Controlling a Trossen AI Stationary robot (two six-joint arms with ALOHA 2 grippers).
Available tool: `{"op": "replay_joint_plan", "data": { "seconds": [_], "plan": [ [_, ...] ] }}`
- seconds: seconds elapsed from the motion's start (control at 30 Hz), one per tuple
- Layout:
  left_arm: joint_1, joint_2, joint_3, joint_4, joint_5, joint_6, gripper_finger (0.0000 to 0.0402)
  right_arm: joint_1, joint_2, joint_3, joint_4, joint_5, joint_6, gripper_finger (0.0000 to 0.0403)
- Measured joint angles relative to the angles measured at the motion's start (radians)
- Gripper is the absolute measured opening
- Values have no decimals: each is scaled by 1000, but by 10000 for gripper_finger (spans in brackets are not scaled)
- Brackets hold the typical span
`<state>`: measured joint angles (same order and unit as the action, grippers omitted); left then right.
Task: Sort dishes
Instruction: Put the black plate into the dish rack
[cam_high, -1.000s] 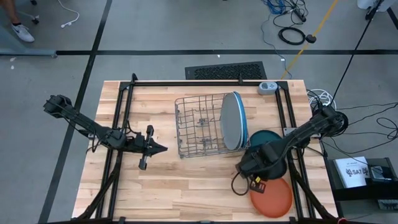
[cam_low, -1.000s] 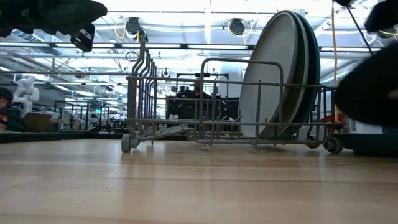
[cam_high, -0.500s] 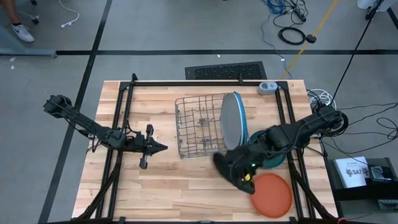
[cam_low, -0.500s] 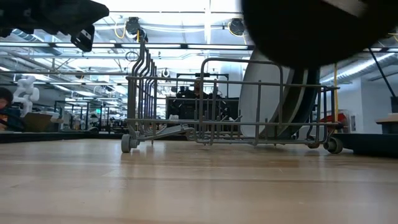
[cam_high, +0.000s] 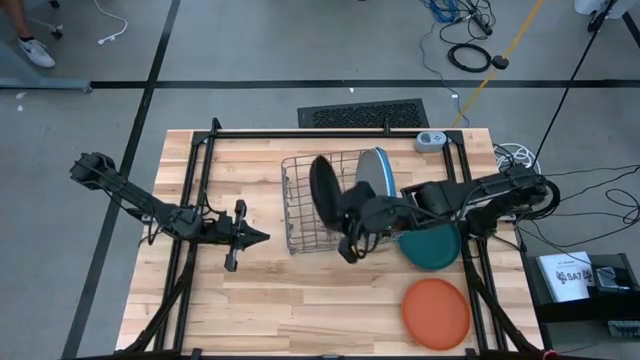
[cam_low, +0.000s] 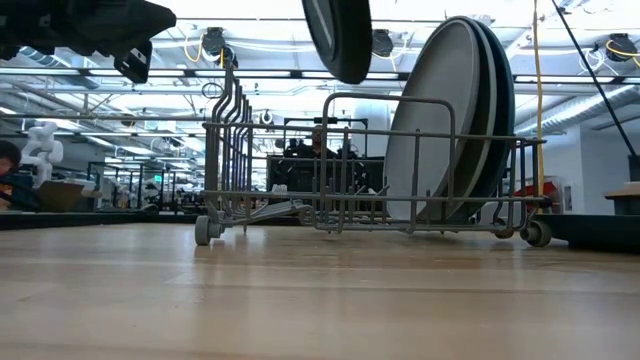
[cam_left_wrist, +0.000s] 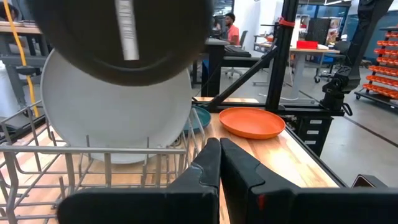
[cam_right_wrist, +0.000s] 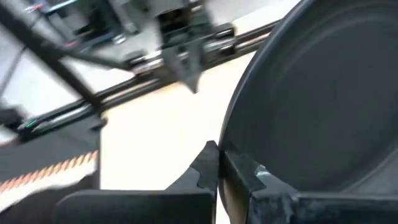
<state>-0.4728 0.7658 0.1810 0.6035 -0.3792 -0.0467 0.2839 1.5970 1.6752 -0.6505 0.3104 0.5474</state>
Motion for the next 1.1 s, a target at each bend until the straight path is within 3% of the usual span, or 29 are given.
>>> {"op": "replay_joint_plan", "data": {
  "seconds": [0.2,0.5,0.67,0.83,0.97,1.1],
  "plan": [
    [0,0,0,-4,0,-1,8,-18,34,-1,-10,76,67,0],
    [0,0,0,-11,1,-1,8,-64,148,-4,-9,-2,122,0],
    [-1,0,0,-25,5,-24,8,-89,142,-2,146,1,13,0],
    [-20,0,0,-47,12,-28,8,-108,107,-5,126,-5,-14,0],
    [-36,0,0,-47,12,-29,8,-120,39,-112,172,-33,18,0],
    [-47,0,0,-46,11,-35,8,-122,-65,-306,381,-69,7,0]
  ]
}}
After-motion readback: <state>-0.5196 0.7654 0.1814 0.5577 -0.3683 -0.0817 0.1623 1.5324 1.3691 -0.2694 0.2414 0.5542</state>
